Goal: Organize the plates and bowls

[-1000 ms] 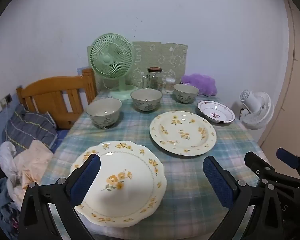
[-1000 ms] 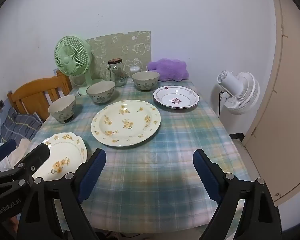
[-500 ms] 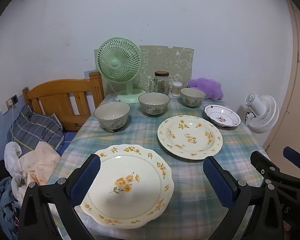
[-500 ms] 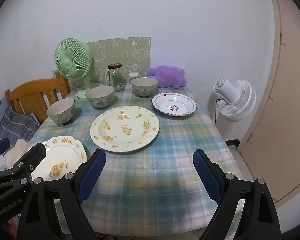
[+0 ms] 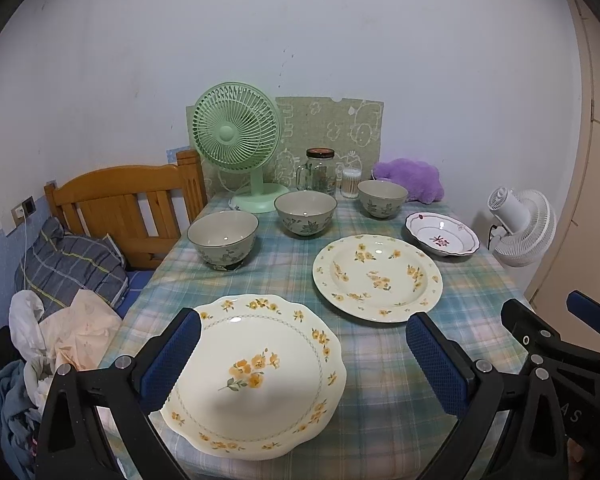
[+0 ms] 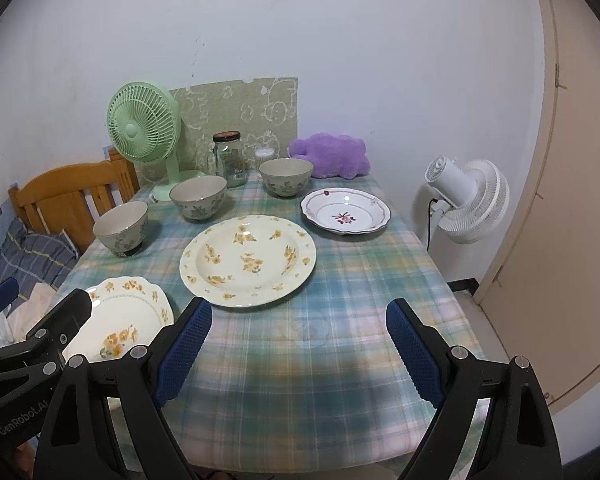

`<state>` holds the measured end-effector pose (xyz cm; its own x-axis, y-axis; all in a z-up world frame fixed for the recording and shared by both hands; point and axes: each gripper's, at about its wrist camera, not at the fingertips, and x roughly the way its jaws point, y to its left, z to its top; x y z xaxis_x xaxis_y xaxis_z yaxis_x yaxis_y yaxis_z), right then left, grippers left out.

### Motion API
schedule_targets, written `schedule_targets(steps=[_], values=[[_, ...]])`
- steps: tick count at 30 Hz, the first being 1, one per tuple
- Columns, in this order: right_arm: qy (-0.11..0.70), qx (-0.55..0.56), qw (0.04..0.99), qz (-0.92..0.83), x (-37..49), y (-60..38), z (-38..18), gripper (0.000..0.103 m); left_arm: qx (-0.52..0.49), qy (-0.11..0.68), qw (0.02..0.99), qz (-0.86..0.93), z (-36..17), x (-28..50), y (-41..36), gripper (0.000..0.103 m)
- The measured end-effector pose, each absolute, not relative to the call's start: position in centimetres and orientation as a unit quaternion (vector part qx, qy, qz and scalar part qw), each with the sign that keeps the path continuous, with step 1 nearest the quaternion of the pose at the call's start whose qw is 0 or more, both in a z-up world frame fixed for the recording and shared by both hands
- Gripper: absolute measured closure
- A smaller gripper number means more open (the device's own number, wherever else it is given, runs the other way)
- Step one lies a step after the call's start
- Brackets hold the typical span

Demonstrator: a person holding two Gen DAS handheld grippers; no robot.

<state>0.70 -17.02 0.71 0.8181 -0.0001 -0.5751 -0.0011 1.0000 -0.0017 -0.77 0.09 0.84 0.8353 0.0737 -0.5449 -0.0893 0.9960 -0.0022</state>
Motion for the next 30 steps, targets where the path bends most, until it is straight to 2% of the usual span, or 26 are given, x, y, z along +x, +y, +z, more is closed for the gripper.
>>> schedule_targets(steps=[30], values=[[0.293,-0.001,0.956,0.0,0.58,-16.97,1.41,0.012,-0.013,0.284,0.958,0.043,1.0,-0.73,0.12,0.0]])
